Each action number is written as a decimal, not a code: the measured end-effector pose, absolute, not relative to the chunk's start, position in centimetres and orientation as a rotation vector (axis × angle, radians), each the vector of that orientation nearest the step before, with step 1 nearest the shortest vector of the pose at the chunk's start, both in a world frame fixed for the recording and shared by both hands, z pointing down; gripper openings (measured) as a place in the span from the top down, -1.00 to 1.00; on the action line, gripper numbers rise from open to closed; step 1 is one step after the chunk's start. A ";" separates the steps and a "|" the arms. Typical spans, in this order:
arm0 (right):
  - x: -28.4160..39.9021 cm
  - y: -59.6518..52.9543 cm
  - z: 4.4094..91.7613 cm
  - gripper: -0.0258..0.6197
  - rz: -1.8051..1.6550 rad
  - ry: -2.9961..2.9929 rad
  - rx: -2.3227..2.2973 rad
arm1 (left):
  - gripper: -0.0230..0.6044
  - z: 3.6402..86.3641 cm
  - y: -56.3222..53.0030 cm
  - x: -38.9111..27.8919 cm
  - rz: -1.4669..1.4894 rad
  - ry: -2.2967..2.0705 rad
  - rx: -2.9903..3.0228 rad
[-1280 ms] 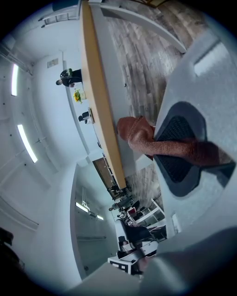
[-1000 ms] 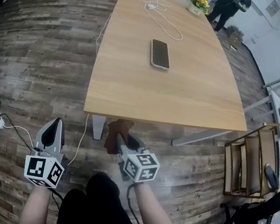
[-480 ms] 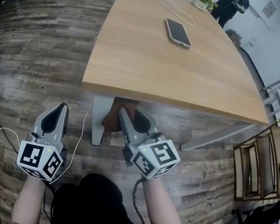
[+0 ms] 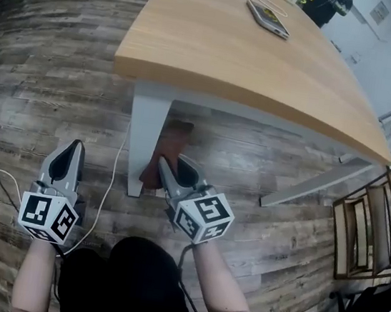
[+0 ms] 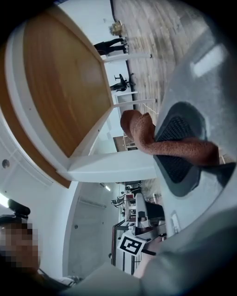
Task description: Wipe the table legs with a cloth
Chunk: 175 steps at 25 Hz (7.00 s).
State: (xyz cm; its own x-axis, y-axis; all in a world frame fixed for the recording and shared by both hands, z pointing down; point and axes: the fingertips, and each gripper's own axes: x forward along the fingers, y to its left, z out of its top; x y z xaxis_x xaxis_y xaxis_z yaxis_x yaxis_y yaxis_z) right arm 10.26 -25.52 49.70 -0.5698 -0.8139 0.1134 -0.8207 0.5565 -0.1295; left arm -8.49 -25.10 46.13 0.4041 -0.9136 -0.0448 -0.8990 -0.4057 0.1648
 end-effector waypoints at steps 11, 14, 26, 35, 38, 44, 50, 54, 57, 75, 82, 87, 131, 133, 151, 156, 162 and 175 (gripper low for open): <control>10.1 -25.6 66.5 0.72 0.502 -2.554 1.321 | 0.87 53.6 -26.3 -10.4 -0.140 -1.629 2.489; 9.9 -25.9 70.2 0.72 0.536 -2.515 1.301 | 0.87 56.3 -26.5 -10.9 -0.136 -1.622 2.473; 10.0 -26.1 84.1 0.72 0.890 -2.286 1.321 | 0.87 64.1 -26.5 -10.5 -0.042 -1.568 2.433; 10.9 -24.6 80.2 0.72 0.703 -2.305 1.336 | 0.87 64.0 -26.1 -11.1 -0.027 -1.548 2.466; 11.0 -24.3 72.8 0.72 0.521 -2.395 1.313 | 0.86 61.5 -26.4 -11.8 -0.060 -1.551 2.485; 9.2 -23.1 55.4 0.72 0.128 -2.596 1.284 | 0.87 54.3 -26.3 -11.2 -0.105 -1.498 2.584; 7.4 -20.9 41.8 0.72 -0.175 -2.713 1.357 | 0.87 47.6 -25.0 -10.5 -0.189 -1.467 2.654; 5.0 -19.0 33.9 0.72 -0.392 -2.845 1.322 | 0.87 43.9 -23.7 -10.3 -0.223 -1.440 2.692; 3.7 -18.9 30.0 0.72 -0.496 -2.870 1.329 | 0.86 41.4 -22.9 -10.3 -0.245 -1.420 2.718; 5.1 -21.4 51.5 0.72 -0.069 -2.611 1.333 | 0.87 48.5 -23.3 -14.4 -0.186 -1.517 2.648; 5.1 -21.7 62.5 0.72 0.108 -2.483 1.327 | 0.86 53.2 -23.9 -16.5 -0.131 -1.539 2.581; 6.0 -21.2 70.2 0.72 0.234 -2.385 1.307 | 0.87 55.4 -23.1 -16.7 -0.106 -1.545 2.560; 8.1 -29.6 36.3 0.72 -1.241 -2.032 1.085 | 0.87 41.4 -28.6 -7.6 -0.273 -1.452 2.757; 8.2 -29.2 37.6 0.72 -1.210 -2.049 1.075 | 0.87 41.7 -28.7 -7.3 -0.288 -1.448 2.748; 8.0 -28.6 62.5 0.72 -0.835 -2.006 0.794 | 0.86 57.5 -32.6 -6.0 -0.126 -1.344 2.563; 7.6 -29.0 69.2 0.72 -0.758 -1.999 0.694 | 0.87 61.1 -31.7 -5.4 -0.040 -1.274 2.585; 7.9 -27.9 77.7 0.72 -0.592 -1.974 0.638 | 0.86 65.8 -30.7 -4.9 0.065 -1.218 2.521; 12.9 -26.3 83.0 0.72 -0.149 -1.946 0.855 | 0.87 67.4 -28.7 -4.9 0.169 -1.246 2.492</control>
State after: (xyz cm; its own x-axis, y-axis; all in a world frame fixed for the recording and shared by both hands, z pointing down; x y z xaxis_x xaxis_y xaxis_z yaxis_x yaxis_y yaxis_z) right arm 12.92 -26.26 82.97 -0.2846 -0.6204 0.7309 -0.5020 0.7459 0.4377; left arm -4.86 -28.71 67.44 0.6067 -0.7519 0.2580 -0.7934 -0.5528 0.2547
